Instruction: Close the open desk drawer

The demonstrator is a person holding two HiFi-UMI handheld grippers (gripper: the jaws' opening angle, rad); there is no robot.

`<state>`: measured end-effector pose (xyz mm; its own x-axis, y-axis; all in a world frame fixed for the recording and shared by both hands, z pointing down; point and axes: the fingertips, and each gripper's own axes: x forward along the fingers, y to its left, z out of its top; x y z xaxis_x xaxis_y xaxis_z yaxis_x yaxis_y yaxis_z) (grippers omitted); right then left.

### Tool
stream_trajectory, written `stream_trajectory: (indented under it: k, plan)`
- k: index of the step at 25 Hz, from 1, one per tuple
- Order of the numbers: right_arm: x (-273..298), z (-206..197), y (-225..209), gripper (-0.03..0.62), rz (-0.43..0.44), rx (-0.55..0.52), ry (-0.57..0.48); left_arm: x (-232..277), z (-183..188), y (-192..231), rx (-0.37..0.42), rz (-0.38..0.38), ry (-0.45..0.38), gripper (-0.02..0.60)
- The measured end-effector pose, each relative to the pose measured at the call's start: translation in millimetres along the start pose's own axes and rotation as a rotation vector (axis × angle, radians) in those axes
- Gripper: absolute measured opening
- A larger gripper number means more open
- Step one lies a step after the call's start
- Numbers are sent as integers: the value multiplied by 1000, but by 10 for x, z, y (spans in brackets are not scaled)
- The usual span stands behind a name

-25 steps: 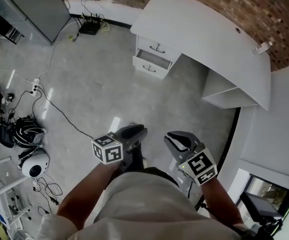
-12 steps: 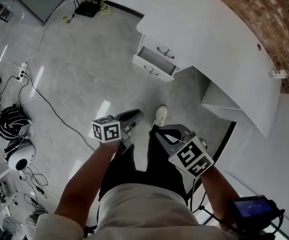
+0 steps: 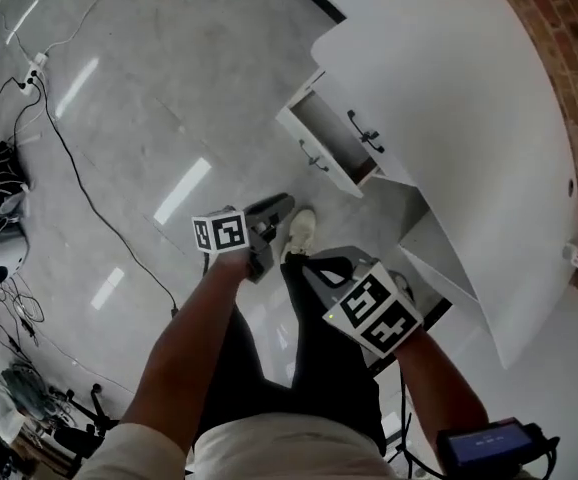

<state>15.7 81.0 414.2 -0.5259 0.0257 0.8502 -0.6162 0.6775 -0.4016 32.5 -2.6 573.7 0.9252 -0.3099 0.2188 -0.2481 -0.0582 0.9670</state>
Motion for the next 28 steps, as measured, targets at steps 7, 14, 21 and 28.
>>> stream_trajectory:
  k: [7,14,21,28]
  plan:
    - [489,-329,-541,3,38,-23,52,792,220,984,-59,21,-95,66]
    - [912,-551,-920,3,58,-10,51,1218,364,1564,-83,11,-117,86]
    - [994,-634,-1074,3,72,-26,91,1436,394,1628,-94,-38,-105,56]
    - [1002,-765,-1115,3,100,-6,106,1506,398,1656,-145,-66,-136,23]
